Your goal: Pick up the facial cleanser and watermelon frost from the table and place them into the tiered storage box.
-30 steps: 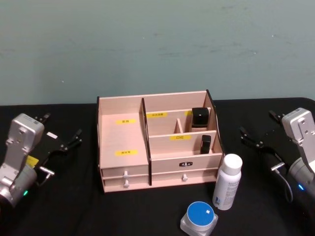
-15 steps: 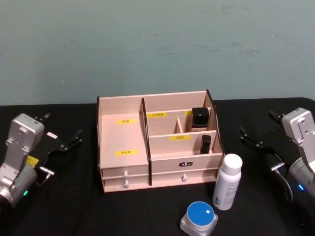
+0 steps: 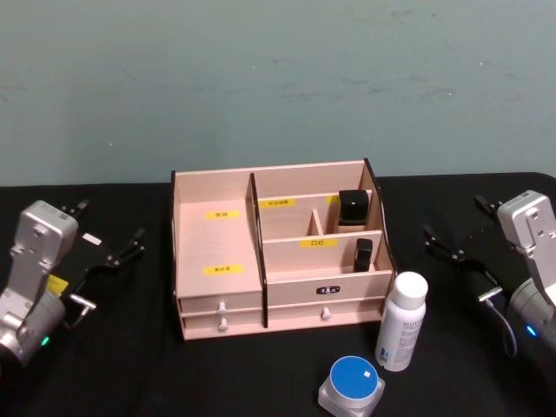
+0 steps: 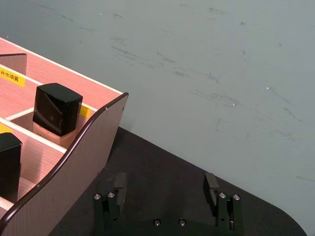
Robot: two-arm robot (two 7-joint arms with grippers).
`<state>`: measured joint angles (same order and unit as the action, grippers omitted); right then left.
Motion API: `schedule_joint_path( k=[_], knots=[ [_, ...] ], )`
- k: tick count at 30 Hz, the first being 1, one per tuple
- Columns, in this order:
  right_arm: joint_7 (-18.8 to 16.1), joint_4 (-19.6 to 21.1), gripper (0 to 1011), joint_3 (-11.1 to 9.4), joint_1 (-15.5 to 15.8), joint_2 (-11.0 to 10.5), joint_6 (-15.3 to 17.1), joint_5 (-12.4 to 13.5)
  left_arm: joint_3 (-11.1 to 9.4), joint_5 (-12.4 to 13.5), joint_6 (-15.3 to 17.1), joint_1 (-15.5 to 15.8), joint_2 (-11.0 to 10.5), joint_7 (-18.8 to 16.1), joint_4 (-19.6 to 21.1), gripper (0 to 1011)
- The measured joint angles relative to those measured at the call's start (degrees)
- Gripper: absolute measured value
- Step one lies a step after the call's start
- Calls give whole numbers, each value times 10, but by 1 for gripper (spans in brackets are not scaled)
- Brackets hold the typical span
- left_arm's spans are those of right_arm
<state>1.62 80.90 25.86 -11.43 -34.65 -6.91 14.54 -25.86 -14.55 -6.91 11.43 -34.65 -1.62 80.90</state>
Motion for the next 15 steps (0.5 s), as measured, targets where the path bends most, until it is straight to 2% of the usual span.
schedule_joint_path(
  k=[15],
  knots=[
    [-2, 1, 1002, -2, 2, -1, 0, 0, 0, 0, 0, 0, 0, 0, 0, 1010]
  ],
)
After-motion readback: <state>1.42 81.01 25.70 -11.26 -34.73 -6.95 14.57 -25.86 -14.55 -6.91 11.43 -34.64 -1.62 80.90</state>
